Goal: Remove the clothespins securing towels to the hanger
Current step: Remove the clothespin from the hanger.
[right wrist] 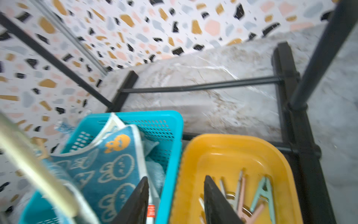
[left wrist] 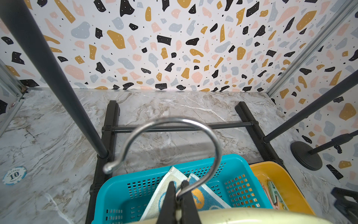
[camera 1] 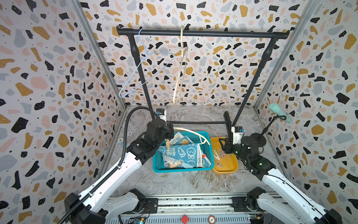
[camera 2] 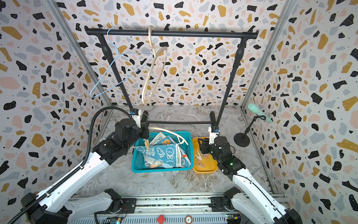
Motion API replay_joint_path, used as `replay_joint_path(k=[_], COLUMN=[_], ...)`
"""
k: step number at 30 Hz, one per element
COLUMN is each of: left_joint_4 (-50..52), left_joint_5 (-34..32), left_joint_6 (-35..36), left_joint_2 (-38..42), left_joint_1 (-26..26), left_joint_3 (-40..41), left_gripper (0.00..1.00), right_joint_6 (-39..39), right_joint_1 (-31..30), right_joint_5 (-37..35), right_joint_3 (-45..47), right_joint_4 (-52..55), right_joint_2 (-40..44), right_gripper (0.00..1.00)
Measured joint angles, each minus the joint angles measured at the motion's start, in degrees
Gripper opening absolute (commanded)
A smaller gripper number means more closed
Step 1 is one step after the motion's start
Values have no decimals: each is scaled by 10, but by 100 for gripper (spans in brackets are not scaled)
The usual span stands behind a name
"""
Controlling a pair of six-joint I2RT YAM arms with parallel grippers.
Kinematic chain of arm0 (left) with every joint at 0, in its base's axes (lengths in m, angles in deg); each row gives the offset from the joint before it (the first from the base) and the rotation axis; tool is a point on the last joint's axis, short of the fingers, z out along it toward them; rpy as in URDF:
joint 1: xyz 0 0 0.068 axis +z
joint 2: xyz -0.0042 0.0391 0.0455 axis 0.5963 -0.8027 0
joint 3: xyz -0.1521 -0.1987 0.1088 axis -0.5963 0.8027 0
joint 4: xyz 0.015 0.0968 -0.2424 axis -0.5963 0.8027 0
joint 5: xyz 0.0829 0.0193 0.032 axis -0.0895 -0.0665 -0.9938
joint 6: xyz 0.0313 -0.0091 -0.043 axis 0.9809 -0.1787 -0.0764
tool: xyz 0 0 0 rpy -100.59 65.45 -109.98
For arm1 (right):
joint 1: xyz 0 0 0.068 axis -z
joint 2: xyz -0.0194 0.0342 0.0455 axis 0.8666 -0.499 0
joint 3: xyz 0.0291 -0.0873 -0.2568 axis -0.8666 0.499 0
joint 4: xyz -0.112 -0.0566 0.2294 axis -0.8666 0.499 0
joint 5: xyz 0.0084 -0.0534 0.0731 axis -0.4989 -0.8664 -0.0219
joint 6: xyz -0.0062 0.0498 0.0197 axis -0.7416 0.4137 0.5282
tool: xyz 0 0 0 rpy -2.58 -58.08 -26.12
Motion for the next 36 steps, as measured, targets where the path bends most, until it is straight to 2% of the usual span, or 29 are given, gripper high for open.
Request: replay_joint_path(k=[6, 12, 16, 21, 36], left_joint_4=[-10, -20, -23, -23, -23], left_joint_5=[1, 14, 21, 29, 30], left_joint_6=[-6, -18, -28, -37, -43], left_joint_2=[0, -1, -1, -1, -1], left_joint_1=[0, 0, -1, -3, -5], left_joint_3=[0, 0, 0, 0, 1], left_gripper=[0, 0, 0, 0, 0], right_joint_6=[-34, -65, -86, -100, -110], right_joint_1=[-52, -146, -219, -272, -315], right_joint_5=[63, 100, 91, 73, 0], right_joint_3=[-42, -63, -76, -91, -212], right_joint_4=[-10, -24, -36, -64, -117], right_joint_2=[39, 15, -35, -106, -340], right_gripper=[48, 48, 48, 49, 49])
